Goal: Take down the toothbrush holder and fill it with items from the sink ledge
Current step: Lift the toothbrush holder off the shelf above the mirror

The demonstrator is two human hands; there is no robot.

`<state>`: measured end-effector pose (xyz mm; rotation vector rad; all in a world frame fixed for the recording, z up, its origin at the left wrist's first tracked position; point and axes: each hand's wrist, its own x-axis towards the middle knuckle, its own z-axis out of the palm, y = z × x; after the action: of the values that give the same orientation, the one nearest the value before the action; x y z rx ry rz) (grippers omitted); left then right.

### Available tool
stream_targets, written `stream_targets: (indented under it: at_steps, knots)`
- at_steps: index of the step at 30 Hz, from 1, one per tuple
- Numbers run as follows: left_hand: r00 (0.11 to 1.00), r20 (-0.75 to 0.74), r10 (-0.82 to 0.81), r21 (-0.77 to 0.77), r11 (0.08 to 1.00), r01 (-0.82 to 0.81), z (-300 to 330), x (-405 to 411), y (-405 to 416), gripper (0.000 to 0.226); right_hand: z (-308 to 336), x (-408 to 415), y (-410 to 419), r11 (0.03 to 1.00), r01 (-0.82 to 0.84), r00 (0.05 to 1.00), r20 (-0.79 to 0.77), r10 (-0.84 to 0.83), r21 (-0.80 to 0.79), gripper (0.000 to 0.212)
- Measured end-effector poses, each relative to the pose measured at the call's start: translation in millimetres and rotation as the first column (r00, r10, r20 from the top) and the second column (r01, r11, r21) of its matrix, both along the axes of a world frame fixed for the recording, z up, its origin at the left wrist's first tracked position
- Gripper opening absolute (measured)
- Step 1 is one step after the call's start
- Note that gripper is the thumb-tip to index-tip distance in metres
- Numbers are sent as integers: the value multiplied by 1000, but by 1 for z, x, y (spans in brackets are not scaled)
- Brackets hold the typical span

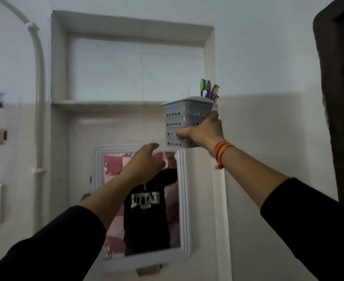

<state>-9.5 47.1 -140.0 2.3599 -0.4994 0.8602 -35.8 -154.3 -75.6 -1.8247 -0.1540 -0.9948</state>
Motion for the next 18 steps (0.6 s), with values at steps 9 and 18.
stream_targets:
  at_steps: [9, 18]
  knots:
    - [941, -334, -51, -109, 994, 16, -198, -33, 37, 62, -222, -11, 32, 999, 45, 988, -147, -40, 28, 123]
    - [801, -598, 30, 66, 998, 12, -348, -34, 42, 54, -415, -22, 49, 998, 69, 930, -362, -59, 14, 125]
